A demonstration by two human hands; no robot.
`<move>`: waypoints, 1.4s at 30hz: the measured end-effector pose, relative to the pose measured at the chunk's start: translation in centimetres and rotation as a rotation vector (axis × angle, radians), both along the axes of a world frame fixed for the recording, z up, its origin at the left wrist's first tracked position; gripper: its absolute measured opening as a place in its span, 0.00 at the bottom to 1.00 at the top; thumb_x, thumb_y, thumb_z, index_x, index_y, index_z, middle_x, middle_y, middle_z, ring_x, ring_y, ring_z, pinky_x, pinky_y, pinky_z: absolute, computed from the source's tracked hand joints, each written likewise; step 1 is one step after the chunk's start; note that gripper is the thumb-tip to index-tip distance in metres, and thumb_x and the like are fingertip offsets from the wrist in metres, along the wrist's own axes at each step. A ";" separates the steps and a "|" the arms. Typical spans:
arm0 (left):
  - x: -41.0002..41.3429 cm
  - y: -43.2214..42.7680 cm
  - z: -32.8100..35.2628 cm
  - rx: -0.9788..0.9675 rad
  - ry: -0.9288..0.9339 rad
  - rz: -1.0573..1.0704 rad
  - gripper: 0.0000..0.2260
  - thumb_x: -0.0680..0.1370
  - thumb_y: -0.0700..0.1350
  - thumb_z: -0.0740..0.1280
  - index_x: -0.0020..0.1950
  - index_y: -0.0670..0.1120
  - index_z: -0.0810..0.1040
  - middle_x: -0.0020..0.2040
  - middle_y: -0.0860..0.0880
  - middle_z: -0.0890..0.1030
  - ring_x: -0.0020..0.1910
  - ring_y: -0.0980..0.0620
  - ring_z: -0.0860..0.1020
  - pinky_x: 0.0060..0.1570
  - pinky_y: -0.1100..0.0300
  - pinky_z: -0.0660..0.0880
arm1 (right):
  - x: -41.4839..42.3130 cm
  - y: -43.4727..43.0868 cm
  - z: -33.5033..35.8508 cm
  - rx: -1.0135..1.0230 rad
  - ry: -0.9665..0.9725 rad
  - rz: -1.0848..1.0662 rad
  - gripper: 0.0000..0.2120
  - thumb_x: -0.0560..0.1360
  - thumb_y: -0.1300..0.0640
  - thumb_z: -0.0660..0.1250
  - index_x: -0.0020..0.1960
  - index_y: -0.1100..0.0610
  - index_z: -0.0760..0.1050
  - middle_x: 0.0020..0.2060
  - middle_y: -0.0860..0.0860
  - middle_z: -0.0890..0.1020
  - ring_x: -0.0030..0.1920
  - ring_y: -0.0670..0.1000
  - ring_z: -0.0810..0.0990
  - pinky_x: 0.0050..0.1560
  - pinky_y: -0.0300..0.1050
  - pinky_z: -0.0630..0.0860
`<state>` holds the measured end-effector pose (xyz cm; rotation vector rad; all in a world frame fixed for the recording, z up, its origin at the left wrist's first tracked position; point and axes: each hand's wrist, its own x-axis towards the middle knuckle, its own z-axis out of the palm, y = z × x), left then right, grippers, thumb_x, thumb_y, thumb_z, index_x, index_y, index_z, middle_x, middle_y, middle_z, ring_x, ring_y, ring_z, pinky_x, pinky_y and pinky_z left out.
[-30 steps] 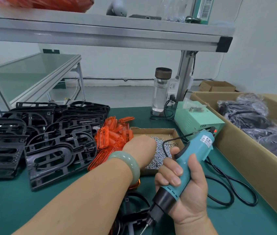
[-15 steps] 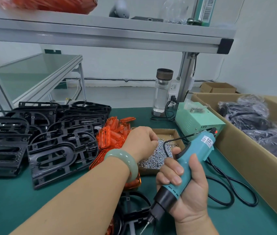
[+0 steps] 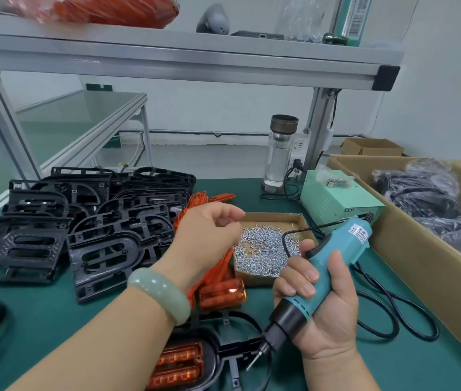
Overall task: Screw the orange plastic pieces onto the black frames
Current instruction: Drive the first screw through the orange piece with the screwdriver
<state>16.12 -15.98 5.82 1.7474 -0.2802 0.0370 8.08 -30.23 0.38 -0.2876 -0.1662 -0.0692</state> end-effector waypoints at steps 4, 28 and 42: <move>-2.0 3.8 -0.6 -0.187 0.081 0.021 0.07 0.72 0.36 0.70 0.41 0.48 0.83 0.33 0.49 0.83 0.33 0.55 0.80 0.32 0.67 0.75 | -0.2 0.3 0.2 -0.006 -0.019 -0.028 0.24 0.60 0.53 0.82 0.49 0.55 0.73 0.27 0.46 0.70 0.24 0.43 0.71 0.29 0.37 0.73; -9.3 8.6 -4.7 -0.627 0.247 0.066 0.10 0.57 0.44 0.75 0.38 0.49 0.84 0.36 0.46 0.83 0.34 0.53 0.81 0.33 0.66 0.77 | 0.9 6.9 2.1 0.012 0.266 -0.438 0.11 0.67 0.50 0.69 0.45 0.51 0.71 0.28 0.44 0.70 0.25 0.44 0.70 0.32 0.37 0.72; -9.4 8.6 -4.7 -0.611 0.520 -0.069 0.06 0.66 0.43 0.69 0.38 0.42 0.84 0.36 0.41 0.82 0.30 0.52 0.80 0.26 0.68 0.75 | 0.1 6.3 1.9 -0.033 0.335 -0.390 0.09 0.79 0.44 0.60 0.53 0.48 0.66 0.35 0.43 0.69 0.34 0.42 0.68 0.40 0.36 0.68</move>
